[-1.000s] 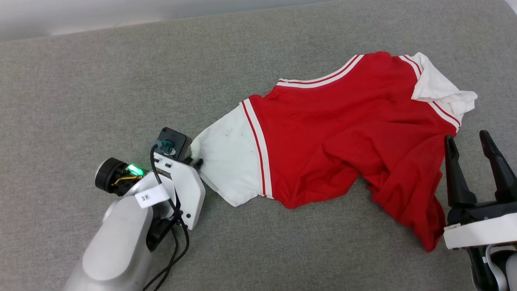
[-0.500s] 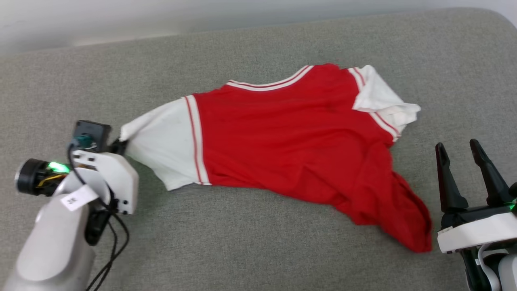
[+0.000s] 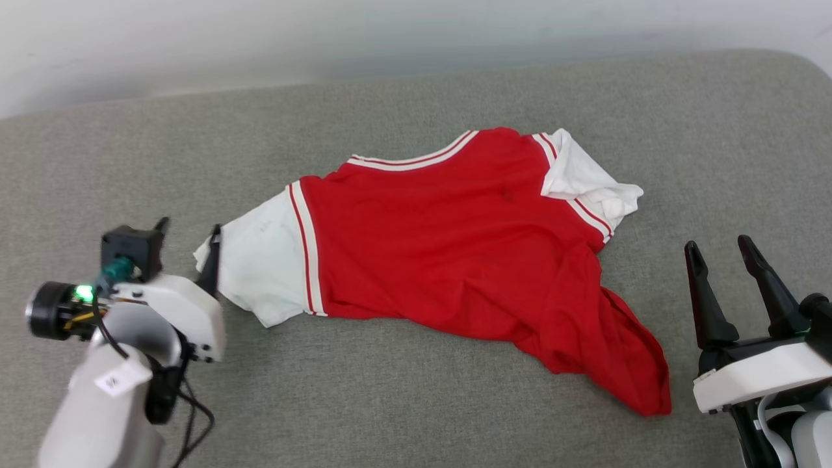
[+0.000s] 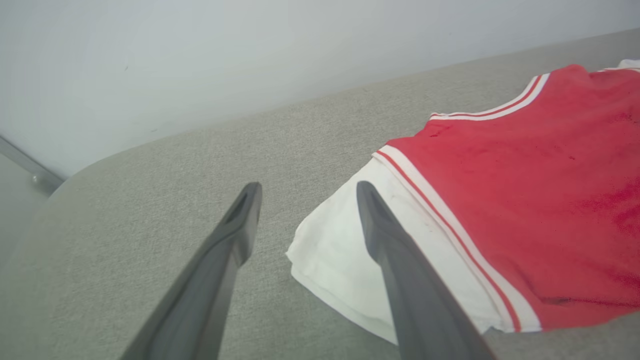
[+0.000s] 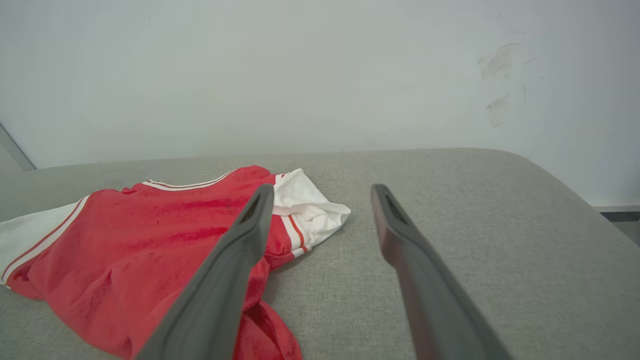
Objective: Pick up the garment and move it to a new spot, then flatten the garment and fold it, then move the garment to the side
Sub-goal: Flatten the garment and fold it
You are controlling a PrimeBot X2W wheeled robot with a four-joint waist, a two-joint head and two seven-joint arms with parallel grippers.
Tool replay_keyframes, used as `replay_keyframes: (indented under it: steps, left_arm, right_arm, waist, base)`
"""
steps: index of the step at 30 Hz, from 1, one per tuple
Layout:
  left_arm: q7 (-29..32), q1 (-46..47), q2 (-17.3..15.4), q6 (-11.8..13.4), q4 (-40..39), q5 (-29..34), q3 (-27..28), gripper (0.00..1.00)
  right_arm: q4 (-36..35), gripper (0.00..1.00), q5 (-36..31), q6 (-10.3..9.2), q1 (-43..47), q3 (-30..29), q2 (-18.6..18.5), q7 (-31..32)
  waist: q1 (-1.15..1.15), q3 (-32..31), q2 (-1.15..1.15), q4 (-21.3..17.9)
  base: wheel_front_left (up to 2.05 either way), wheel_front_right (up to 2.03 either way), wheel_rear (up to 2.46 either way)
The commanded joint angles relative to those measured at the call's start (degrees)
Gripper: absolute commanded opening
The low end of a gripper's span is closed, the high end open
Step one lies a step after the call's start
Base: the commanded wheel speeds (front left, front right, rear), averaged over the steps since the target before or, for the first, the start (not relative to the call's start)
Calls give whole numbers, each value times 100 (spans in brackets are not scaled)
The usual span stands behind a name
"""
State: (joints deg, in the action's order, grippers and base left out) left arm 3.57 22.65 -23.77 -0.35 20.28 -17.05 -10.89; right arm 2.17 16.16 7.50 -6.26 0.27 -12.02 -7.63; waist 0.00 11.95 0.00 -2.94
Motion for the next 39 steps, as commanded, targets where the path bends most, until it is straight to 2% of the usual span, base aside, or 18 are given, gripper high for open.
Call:
replay_keyframes:
  steps: [1,4,6,10,15,19,21,27,33,39]
  left_arm:
    - [-219,-141,95,-8,-112,9,-54,100]
    - [-845,-453,371,61,-489,-44,-105,100]
    - [-1116,-643,492,7,-724,-72,-192,100]
    - [-1245,-945,632,-109,-1088,56,-554,100]
    - [-521,-815,852,-392,-1396,-21,-1148,100]
    - [537,-524,1045,-609,-1371,-334,-1769,100]
    - [1049,-256,1033,-657,-1346,-408,-2072,100]
    - [1959,406,1164,-696,-874,-541,-2511,100]
    - [2363,966,1197,-691,-298,-485,-2654,100]
    - [2645,1372,1254,-690,219,-476,-2775,100]
  right_arm:
    - [-11,100,53,-2,29,-11,-24,14]
    - [-64,100,72,-2,111,7,-31,77]
    - [-90,100,62,-2,160,3,-22,97]
    - [-139,100,67,-2,245,-33,-5,150]
    - [-199,100,86,-2,248,7,5,192]
    - [-217,100,87,-2,194,86,-11,221]
    - [-198,100,75,-2,154,122,-10,228]
    - [-133,100,64,-2,36,203,37,158]
    - [-8,100,82,-2,-19,200,99,57]
    - [107,100,89,-2,-62,176,142,-59]
  waist:
    - [0,-125,0,71]
    - [0,-291,0,132]
    - [0,-355,0,163]
    - [0,-435,0,220]
    - [0,-395,0,218]
    - [0,-253,0,125]
    - [0,-173,0,39]
    - [0,105,0,-298]
    - [0,342,0,-601]
    - [0,525,0,-720]
  base:
    - [0,0,0]
    - [0,0,0]
    - [0,0,0]
    - [0,0,0]
    - [0,0,0]
    - [0,0,0]
    - [0,0,0]
    - [0,0,0]
    - [0,0,0]
    - [0,0,0]
